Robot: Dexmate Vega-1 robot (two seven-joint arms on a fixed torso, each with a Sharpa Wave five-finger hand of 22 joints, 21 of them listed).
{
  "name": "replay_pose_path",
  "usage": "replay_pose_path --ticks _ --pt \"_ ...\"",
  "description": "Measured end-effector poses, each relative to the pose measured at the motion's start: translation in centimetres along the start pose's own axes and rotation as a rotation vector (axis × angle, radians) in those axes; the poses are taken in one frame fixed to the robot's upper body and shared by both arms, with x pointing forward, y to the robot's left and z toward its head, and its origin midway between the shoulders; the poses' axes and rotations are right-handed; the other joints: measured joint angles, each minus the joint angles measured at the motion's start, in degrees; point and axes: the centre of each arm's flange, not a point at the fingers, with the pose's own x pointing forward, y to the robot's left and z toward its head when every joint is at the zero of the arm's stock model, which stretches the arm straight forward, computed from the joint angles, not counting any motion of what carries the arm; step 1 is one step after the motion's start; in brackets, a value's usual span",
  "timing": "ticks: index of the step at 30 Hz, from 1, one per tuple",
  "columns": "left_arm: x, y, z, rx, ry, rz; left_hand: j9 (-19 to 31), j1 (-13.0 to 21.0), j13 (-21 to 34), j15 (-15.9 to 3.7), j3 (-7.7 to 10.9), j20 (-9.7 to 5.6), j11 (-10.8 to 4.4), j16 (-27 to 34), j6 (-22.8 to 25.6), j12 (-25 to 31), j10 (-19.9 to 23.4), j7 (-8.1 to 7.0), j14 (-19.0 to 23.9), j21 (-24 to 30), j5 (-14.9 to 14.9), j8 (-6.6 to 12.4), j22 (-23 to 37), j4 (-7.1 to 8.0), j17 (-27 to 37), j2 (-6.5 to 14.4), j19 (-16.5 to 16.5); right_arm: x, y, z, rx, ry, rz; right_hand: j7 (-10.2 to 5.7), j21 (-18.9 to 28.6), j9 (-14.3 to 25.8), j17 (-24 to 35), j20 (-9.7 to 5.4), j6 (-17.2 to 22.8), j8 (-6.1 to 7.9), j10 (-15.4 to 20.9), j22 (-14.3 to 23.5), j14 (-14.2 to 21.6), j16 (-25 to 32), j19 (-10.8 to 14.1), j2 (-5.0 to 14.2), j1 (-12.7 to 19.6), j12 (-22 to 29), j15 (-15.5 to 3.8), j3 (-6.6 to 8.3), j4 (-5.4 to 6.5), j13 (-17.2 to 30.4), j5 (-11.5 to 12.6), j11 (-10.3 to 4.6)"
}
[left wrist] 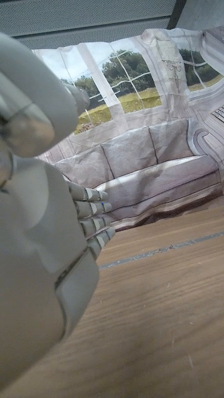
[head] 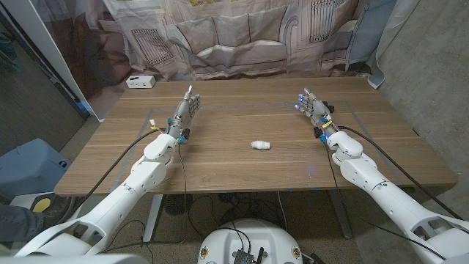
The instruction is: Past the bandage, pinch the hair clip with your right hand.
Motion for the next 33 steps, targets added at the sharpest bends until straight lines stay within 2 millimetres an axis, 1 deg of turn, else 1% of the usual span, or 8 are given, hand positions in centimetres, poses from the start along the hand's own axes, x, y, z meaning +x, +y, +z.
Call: replay_pose_path --ticks 4,8,15,16,18,21,26,33 --pt "-0.2 -0.3 0.2 -0.022 -0.026 0.021 0.0 0.5 0.0 0.17 0.0 0.78 0.34 0.4 1.6 0.8 2.4 0.46 2.6 0.0 0.0 0.24 0.1 0.0 0.0 0.4 2.2 -0.1 0.1 -0.1 -0.002 -0.008 0.028 0.0 0.0 0.0 0.0 0.0 0.0 0.0 0.0 0.0 0.0 0.0 0.0 0.0 0.0 0.0 0.0 0.0 0.0 0.0 0.0 0.0" --pt "-0.4 -0.3 0.3 -0.033 -0.042 0.032 0.0 0.5 0.0 0.19 0.0 0.83 0.3 0.4 1.7 0.8 2.5 0.5 2.6 0.0 0.0 0.4 0.1 0.0 0.0 0.4 2.9 -0.3 0.0 0.2 -0.011 -0.02 0.048 0.0 0.0 0.0 0.0 0.0 0.0 0.0 0.0 0.0 0.0 0.0 0.0 0.0 0.0 0.0 0.0 0.0 0.0 0.0 0.0 0.0" --pt "-0.5 -0.3 0.7 -0.017 -0.065 0.046 0.0 0.5 0.0 -0.12 0.25 0.9 -0.11 0.4 1.7 0.8 2.9 0.5 2.9 0.0 0.0 0.4 0.1 -0.25 0.0 0.5 3.0 -0.8 -0.7 0.3 -0.024 -0.024 0.048 0.0 0.0 0.0 0.0 0.0 0.0 0.0 0.3 0.0 0.0 0.0 0.0 0.0 0.0 0.0 -0.01 0.0 0.0 0.0 0.0 -0.31" --pt "-0.5 -0.3 0.7 -0.015 -0.065 0.047 0.0 0.5 0.0 -0.11 0.25 0.9 -0.11 0.4 1.7 0.8 2.9 0.5 2.9 0.0 0.0 0.4 0.1 -0.25 0.0 0.5 3.0 -0.9 -0.5 0.8 -0.027 -0.051 0.071 -0.01 0.0 0.0 0.0 0.0 0.0 0.0 0.3 0.0 0.0 0.0 0.0 0.0 0.0 0.0 -0.01 0.0 0.0 0.0 0.0 -0.29" --pt "-0.8 -0.3 1.1 -0.005 -0.076 0.049 0.0 0.8 0.0 -0.1 0.25 1.21 -0.11 0.4 1.7 0.8 2.9 0.5 3.5 0.0 0.0 0.4 0.1 -0.25 0.0 0.8 3.3 -1.0 -0.7 1.1 -0.028 -0.064 0.077 -0.41 0.0 0.0 0.0 0.0 0.4 0.21 0.6 0.0 0.0 0.0 0.0 0.0 0.0 0.1 -0.01 0.0 0.0 0.0 0.0 -0.01" --pt "-0.9 -0.4 1.4 0.007 -0.083 0.054 0.0 0.8 0.0 -0.11 0.25 1.51 -0.13 0.4 1.7 0.8 2.9 0.5 3.5 0.0 0.0 0.4 0.1 -0.25 0.0 0.7 3.6 -1.3 -1.2 1.1 -0.029 -0.069 0.08 -0.82 0.0 0.0 0.0 0.14 0.8 0.43 1.0 0.0 0.0 0.0 -0.2 0.0 0.0 0.2 -0.01 0.0 0.0 0.0 0.0 -0.26" --pt "-1.2 -0.7 2.0 0.027 -0.094 0.055 0.0 1.1 0.0 -0.11 0.25 1.65 -0.42 0.9 2.2 0.8 3.2 0.41 4.1 0.0 0.0 0.4 0.1 -0.25 0.0 0.4 3.7 -1.6 -1.8 1.4 -0.028 -0.091 0.105 -0.82 -0.5 0.0 0.0 -0.1 1.2 0.44 1.2 0.0 -1.0 -0.4 -2.7 0.0 0.0 0.2 -0.54 0.0 0.0 0.0 0.0 -0.02" --pt "-1.4 -1.3 2.1 0.049 -0.083 0.05 0.0 1.1 0.0 -0.11 0.32 1.82 -0.01 0.9 2.4 0.8 3.6 0.6 4.8 0.0 -0.4 0.4 0.1 -0.65 0.0 0.4 3.9 -1.8 -2.9 2.0 -0.056 -0.118 0.134 -1.57 -0.9 0.0 -0.2 -0.79 -0.8 -0.05 -1.5 0.0 -3.4 -1.0 -5.5 0.0 0.0 -0.8 -1.11 -0.1 -0.43 0.0 0.0 -0.82"
